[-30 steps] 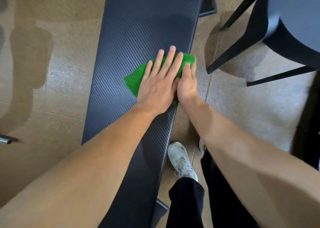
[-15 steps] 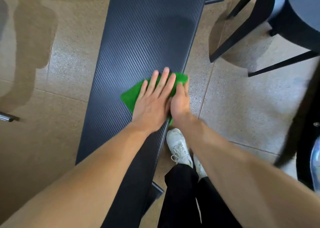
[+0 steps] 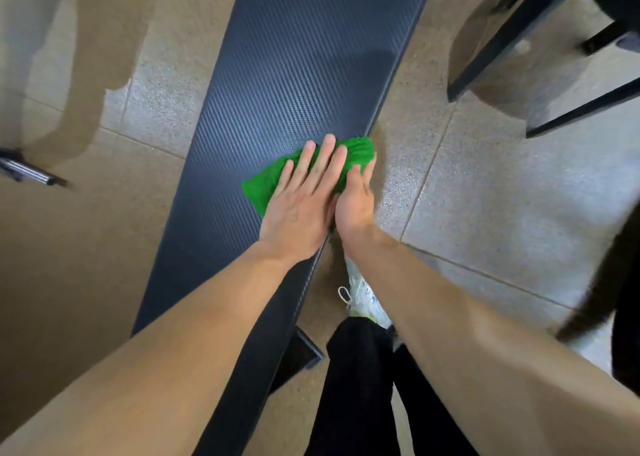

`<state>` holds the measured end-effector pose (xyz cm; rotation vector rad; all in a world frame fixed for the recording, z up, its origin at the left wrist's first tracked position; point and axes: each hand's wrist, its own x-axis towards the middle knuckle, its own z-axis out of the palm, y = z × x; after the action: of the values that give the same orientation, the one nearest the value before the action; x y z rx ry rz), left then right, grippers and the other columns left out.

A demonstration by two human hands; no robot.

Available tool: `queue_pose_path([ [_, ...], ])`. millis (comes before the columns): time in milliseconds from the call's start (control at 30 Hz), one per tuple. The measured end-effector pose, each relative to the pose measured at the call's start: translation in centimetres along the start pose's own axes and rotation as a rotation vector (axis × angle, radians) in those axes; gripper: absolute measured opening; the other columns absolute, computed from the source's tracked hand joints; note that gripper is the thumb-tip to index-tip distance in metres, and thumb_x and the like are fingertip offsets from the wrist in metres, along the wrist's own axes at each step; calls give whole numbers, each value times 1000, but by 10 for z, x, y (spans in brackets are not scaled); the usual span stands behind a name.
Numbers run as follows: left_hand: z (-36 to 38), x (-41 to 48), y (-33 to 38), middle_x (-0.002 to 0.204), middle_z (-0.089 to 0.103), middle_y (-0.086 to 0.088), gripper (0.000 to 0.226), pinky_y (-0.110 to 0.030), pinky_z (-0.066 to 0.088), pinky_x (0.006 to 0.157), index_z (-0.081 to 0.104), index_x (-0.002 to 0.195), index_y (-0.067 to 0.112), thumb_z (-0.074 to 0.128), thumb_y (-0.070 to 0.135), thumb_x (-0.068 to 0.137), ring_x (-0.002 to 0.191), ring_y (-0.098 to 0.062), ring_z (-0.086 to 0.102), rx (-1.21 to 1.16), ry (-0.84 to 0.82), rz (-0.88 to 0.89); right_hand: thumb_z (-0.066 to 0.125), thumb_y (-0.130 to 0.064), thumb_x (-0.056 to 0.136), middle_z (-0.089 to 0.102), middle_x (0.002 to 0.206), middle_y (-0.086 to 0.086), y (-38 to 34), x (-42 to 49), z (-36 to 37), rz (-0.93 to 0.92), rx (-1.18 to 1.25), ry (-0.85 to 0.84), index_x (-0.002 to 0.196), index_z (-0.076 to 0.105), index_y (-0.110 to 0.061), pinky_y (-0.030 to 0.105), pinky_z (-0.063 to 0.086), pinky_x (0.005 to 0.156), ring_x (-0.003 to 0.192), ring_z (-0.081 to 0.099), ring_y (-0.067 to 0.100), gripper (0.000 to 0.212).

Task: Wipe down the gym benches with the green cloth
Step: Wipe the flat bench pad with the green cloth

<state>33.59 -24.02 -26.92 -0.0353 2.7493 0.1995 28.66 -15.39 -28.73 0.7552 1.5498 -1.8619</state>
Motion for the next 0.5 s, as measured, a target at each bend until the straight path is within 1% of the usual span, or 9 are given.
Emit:
queue_pose_path([
  [67, -3, 17, 1, 166, -8, 1, 66, -45, 7, 122, -5, 158, 24, 16, 40, 97, 153, -23, -6, -23, 27, -11, 28, -22, 106, 45, 150, 14, -11, 18, -1, -2, -31, 11, 158, 14, -20, 34, 33, 114, 135, 46, 26, 54],
  [100, -6, 31, 1, 166, -8, 2, 65, -44, 6, 122, -4, 158, 24, 17, 40, 98, 153, -24, -6, -40, 51, -8, 29, -23, 105, 46, 148, 16, -20, 27, -2, -18, -29, 13, 158, 14, -20, 33, 36, 111, 133, 48, 28, 55],
  [133, -10, 45, 2, 166, -8, 2, 64, -45, 6, 123, -3, 158, 25, 19, 39, 100, 153, -24, -6, -55, 70, -8, 29, -22, 106, 47, 147, 16, -29, 36, -2, -41, -22, 12, 158, 14, -18, 27, 39, 104, 132, 48, 28, 55],
  [167, -12, 56, 2, 167, -8, 2, 64, -45, 6, 123, -2, 158, 25, 22, 37, 100, 153, -24, -6, -59, 85, -8, 29, -21, 107, 46, 147, 16, -36, 41, -2, -60, -7, 14, 158, 14, -17, 19, 41, 93, 132, 48, 27, 54],
  [233, -12, 67, 2, 167, -7, 1, 64, -46, 7, 123, -2, 158, 25, 21, 35, 99, 153, -24, -5, -53, 105, 2, 29, -20, 108, 46, 148, 18, -41, 41, -1, -93, 67, 17, 158, 14, -13, 13, 43, 71, 132, 48, 27, 53],
  [267, -11, 64, 2, 167, -7, 1, 65, -46, 7, 123, -1, 158, 24, 19, 35, 97, 153, -24, -5, -64, 109, 1, 28, -19, 108, 45, 148, 18, -39, 39, 1, -101, 91, 17, 158, 13, -13, 12, 43, 68, 133, 48, 27, 52],
  [333, -6, 41, 5, 167, -7, 1, 67, -45, 6, 123, -1, 159, 23, 22, 33, 97, 153, -23, -6, -94, 104, -6, 26, -19, 109, 45, 149, 18, -27, 28, 3, -94, 61, 25, 158, 12, -14, 11, 41, 74, 134, 47, 27, 52],
  [433, 12, -23, 9, 166, -11, 1, 75, -43, 4, 123, -4, 159, 21, 37, 26, 95, 153, -22, -9, -95, 61, -26, 25, -18, 108, 45, 150, 14, 16, -14, -1, -45, -7, 46, 158, 13, -16, 12, 36, 88, 135, 46, 22, 51],
  [500, 22, -60, 3, 166, -13, 1, 74, -44, 6, 124, -7, 158, 21, 28, 31, 94, 153, -22, -10, -64, 7, -11, 25, -19, 109, 39, 155, 9, 41, -49, -3, -4, -43, 17, 158, 12, -15, 9, 32, 91, 137, 41, 17, 51],
])
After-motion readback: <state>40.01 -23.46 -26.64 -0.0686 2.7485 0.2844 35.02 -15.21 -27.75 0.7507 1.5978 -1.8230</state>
